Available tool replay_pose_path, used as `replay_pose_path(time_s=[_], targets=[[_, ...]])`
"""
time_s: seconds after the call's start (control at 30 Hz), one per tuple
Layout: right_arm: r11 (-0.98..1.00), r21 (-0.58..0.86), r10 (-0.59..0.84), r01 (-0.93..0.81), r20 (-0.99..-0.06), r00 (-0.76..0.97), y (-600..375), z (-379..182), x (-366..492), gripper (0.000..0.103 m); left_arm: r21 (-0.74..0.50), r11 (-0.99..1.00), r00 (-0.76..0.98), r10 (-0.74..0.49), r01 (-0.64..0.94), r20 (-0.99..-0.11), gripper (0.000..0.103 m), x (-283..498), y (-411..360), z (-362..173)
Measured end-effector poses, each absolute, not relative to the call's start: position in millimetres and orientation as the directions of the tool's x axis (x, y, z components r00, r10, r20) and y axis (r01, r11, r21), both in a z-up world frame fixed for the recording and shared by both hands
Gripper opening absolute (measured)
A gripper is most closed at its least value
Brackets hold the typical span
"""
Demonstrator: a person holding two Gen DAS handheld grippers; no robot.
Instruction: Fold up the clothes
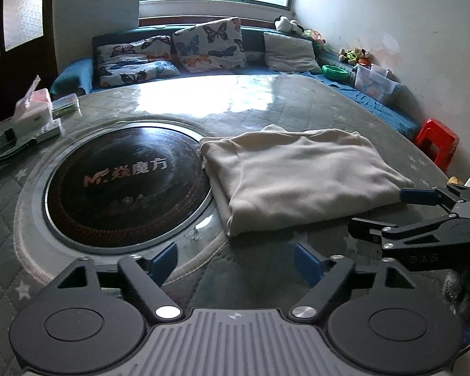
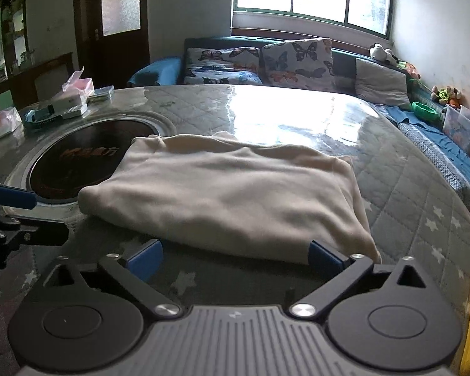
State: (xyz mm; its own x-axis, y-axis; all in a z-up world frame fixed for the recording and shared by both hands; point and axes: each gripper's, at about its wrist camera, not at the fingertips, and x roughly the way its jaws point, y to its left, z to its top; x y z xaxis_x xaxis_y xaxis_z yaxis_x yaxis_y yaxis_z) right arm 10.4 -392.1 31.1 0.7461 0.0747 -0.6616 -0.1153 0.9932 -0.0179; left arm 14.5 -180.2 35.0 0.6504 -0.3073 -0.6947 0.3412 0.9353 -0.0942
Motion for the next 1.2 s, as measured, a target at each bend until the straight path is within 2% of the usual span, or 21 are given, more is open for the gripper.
replay_pose_path(time_s=[0.3, 0.7, 1.2], targets=[[0.996, 0.002, 0.064, -0.084, -0.670, 0.740, -385, 27, -7, 0.103, -0.059, 0.939, 0.693, -0.291, 0.339, -0.660, 0.103, -12, -171, 38], [0.996, -0.067, 0.001, -0.058, -0.647, 0.763, -367, 32, -30, 0.103, -0.023, 0.949, 0.731, -0.257, 0.314, -0.632, 0.103, -37, -161, 40], [0.998, -0.054, -0.023, -0.015, -0.636, 0.771, -359, 36, -52, 0.103, -0.030, 0.953, 0.756, -0.257, 0.300, -0.602, 0.103, -57, -156, 43]])
